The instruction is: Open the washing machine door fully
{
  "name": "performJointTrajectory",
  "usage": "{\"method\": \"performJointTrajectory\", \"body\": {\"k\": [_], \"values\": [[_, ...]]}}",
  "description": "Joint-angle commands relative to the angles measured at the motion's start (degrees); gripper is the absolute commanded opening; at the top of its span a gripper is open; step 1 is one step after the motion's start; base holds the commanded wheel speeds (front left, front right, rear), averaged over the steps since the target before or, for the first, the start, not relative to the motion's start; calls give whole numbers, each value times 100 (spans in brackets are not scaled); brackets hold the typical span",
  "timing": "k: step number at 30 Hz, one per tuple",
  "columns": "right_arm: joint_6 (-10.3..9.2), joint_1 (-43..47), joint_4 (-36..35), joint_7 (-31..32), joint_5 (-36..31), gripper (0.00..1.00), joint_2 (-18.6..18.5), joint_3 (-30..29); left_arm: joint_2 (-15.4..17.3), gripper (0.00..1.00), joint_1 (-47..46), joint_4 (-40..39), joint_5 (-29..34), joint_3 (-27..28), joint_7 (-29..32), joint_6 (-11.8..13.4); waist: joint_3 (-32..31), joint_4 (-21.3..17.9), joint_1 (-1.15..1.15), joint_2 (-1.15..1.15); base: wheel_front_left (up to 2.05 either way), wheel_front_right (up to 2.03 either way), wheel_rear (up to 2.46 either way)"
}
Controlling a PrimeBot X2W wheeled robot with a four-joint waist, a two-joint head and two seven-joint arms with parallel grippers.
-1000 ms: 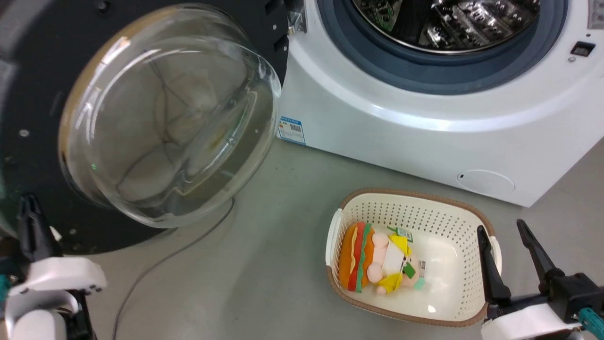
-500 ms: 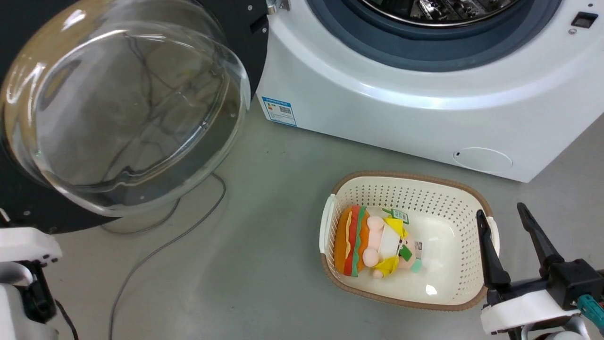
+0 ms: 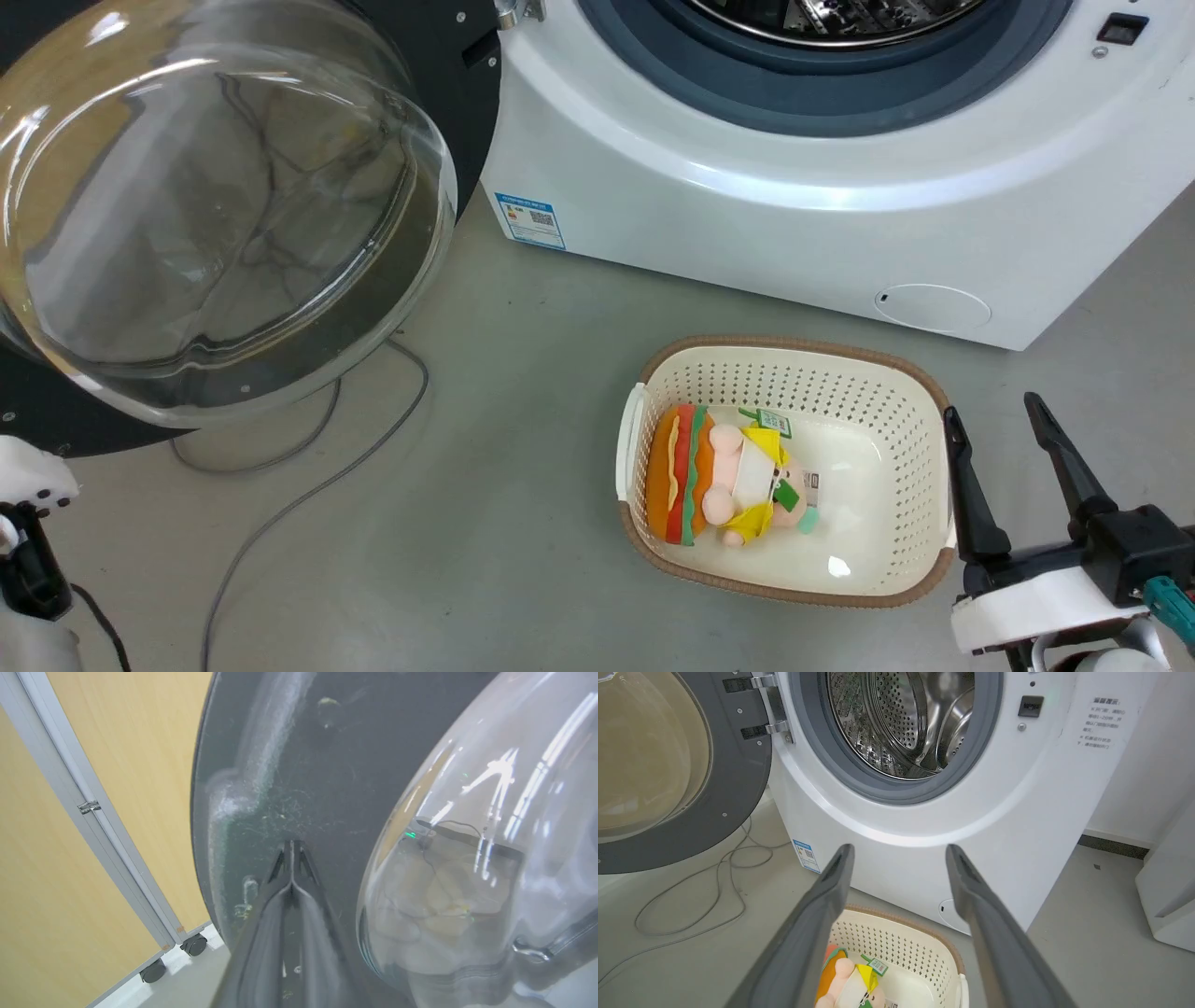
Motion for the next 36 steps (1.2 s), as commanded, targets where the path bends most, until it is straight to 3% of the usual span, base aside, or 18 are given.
{"method": "performJointTrajectory", "body": {"k": [1, 13, 21, 30, 36], "values": [[3, -61, -18, -25, -13, 100, 17, -11, 70, 0, -84, 56, 46, 50, 10, -49, -18, -13, 0, 0, 0, 0, 0], [3, 140, 88, -25, 244, 100, 17, 3, -64, 0, 378, -303, 405, -13, 10, -332, -615, -35, 0, 0, 0, 0, 0], [3, 412, 109, -25, 435, 100, 17, 1, -410, 0, 1022, -1086, 641, -301, 10, -420, -1185, -46, 0, 0, 0, 0, 0], [3, 650, 48, -25, 587, 100, 17, -31, -833, 0, 1517, -1808, 744, -886, 10, -641, -1506, -58, 0, 0, 0, 0, 0], [3, 743, -107, -25, 684, 100, 17, -42, -1071, 0, 1866, -2171, 719, -1585, 10, -881, -1679, -255, 0, 0, 0, 0, 0]]}}
